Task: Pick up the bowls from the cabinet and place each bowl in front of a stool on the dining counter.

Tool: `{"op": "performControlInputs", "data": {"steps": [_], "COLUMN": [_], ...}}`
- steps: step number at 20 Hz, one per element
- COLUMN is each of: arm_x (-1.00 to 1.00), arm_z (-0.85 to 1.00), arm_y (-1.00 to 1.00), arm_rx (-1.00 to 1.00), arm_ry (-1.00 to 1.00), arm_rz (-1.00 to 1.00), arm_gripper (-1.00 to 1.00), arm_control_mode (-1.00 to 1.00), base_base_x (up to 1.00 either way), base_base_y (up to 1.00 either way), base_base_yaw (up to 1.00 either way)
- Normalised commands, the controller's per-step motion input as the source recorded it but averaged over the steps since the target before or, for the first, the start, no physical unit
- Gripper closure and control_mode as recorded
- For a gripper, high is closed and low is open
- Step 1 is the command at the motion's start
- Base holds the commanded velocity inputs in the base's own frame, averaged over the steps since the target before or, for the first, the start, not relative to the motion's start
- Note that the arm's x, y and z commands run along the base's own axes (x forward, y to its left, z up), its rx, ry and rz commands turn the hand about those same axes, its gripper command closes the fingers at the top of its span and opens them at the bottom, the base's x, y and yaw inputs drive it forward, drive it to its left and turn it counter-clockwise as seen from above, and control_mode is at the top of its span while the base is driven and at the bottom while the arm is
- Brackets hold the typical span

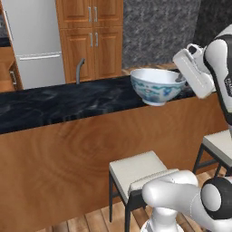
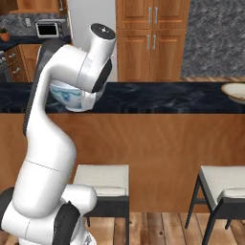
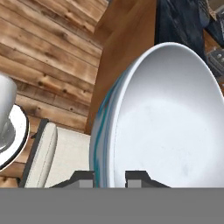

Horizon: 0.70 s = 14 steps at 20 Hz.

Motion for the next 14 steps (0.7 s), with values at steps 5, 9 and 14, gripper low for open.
{"op": "performControlInputs", "data": {"steps": [5,9,14], "arm_x": [0.64,0.60,0.57], "arm_z": [0.00,0.00,0.00], "arm_y": [0.19,0.00,0.00], "arm_rx": [-0.04,-0.05,-0.06], "arm_ry": [0.00,0.00,0.00], "arm_rz": [-0.06,-0.06,-0.05], "arm_gripper": [1.00,1.00,1.00], "arm_control_mode": [-1.00,-1.00,-1.00], "base_base_x": [0.00,0.00,0.00], "base_base_y": [0.00,0.00,0.00], "base_base_yaw": [0.00,0.00,0.00]}}
